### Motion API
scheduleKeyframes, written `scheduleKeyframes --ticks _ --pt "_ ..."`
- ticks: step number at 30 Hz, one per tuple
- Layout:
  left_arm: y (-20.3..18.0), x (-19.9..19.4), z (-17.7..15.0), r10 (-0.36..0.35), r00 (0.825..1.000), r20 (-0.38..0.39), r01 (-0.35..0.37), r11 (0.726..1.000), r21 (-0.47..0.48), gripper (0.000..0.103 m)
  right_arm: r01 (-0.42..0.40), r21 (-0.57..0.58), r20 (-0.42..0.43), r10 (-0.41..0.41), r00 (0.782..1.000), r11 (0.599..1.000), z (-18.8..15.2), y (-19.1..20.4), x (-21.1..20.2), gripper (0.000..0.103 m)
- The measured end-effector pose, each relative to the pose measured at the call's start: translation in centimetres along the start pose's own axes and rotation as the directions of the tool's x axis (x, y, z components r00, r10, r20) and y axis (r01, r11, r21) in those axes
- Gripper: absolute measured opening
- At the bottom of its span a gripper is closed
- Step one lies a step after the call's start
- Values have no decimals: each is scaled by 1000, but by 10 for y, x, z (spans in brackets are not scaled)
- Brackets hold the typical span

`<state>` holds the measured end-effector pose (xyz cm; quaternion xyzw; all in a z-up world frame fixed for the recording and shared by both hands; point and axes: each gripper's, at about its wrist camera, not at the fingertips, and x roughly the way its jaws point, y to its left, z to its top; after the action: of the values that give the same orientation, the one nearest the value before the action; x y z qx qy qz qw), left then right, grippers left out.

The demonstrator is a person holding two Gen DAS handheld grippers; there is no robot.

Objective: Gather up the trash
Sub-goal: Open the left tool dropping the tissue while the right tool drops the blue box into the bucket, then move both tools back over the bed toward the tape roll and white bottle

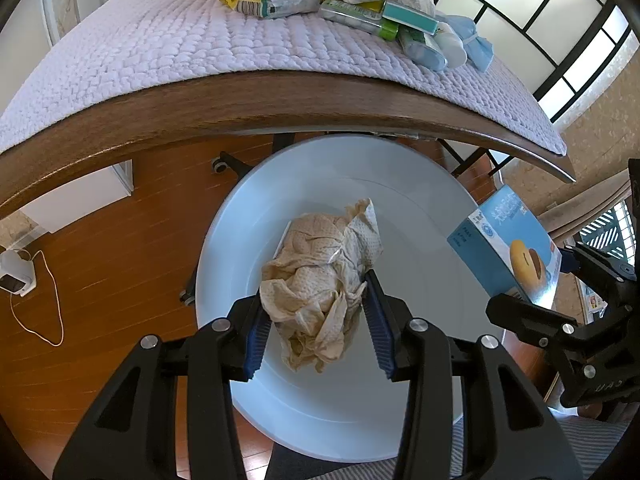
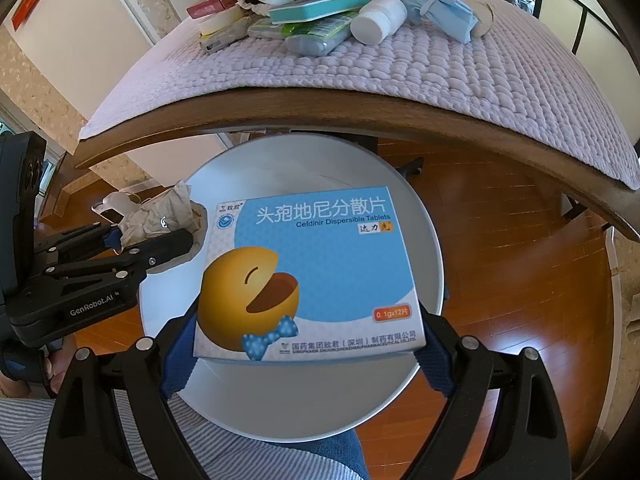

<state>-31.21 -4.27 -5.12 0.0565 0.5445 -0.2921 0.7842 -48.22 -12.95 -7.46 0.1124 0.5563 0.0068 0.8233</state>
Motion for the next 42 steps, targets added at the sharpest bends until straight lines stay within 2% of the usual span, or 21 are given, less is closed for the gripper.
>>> scheduleKeyframes --ticks 22,23,24,25,26,27,37,42 --pt "-2 1 1 3 1000 2 -3 1000 18 45 3 7 11 -3 1000 1000 0 0 -2 88" --pt "-3 -1 1 3 1000 9 -3 1000 21 49 3 8 16 -3 1000 1000 0 1 -3 89" --pt "-3 -3 2 14 1000 21 -14 1000 26 58 17 11 27 -17 999 1000 0 1 -5 89" --pt "-4 -5 2 40 999 33 -41 999 30 83 34 15 38 -35 999 999 0 1 -7 90" --pt "-6 -8 2 55 997 52 -56 998 34 87 45 22 48 -46 998 999 0 0 -9 93" --pt "-6 -11 2 50 997 64 -52 998 38 87 48 27 56 -49 997 998 1 0 -10 98" --pt "-4 -16 5 37 997 65 -40 998 39 87 42 55 117 -48 992 998 3 -4 -24 98" --pt "-3 -32 12 11 995 97 -14 999 33 87 61 69 188 -73 979 996 9 -14 -45 98"
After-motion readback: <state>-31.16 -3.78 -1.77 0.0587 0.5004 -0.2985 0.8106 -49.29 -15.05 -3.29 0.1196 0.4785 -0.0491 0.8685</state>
